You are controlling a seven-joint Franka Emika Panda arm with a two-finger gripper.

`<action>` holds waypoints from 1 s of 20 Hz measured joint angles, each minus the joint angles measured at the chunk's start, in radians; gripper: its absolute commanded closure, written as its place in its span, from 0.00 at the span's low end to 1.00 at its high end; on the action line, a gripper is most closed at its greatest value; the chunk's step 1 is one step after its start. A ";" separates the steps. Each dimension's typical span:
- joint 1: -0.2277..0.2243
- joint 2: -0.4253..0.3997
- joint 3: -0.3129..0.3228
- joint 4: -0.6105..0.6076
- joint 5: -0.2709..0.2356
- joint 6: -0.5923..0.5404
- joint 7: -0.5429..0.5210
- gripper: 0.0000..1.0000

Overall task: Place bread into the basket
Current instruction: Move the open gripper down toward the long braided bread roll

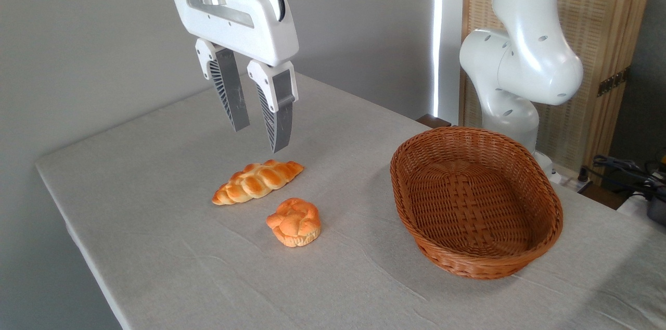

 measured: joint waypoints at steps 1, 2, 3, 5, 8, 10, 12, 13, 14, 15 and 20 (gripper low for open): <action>0.000 0.000 0.000 0.000 0.000 0.000 0.000 0.00; 0.000 0.000 0.000 0.000 0.000 0.000 0.005 0.00; 0.000 -0.001 0.000 0.000 0.000 0.000 0.011 0.00; 0.000 -0.002 0.000 0.000 0.000 0.000 0.014 0.00; 0.000 -0.003 0.001 0.000 0.000 0.000 0.014 0.00; 0.000 -0.003 0.001 0.000 0.000 0.000 0.014 0.00; 0.000 -0.003 0.002 0.000 0.000 0.000 0.014 0.00; 0.000 -0.003 0.002 -0.001 0.000 0.000 0.015 0.00; 0.000 -0.003 0.002 -0.001 0.000 0.000 0.015 0.00; 0.000 -0.003 0.002 -0.003 0.000 0.000 0.015 0.00; -0.005 -0.009 -0.003 -0.028 0.000 -0.002 0.015 0.00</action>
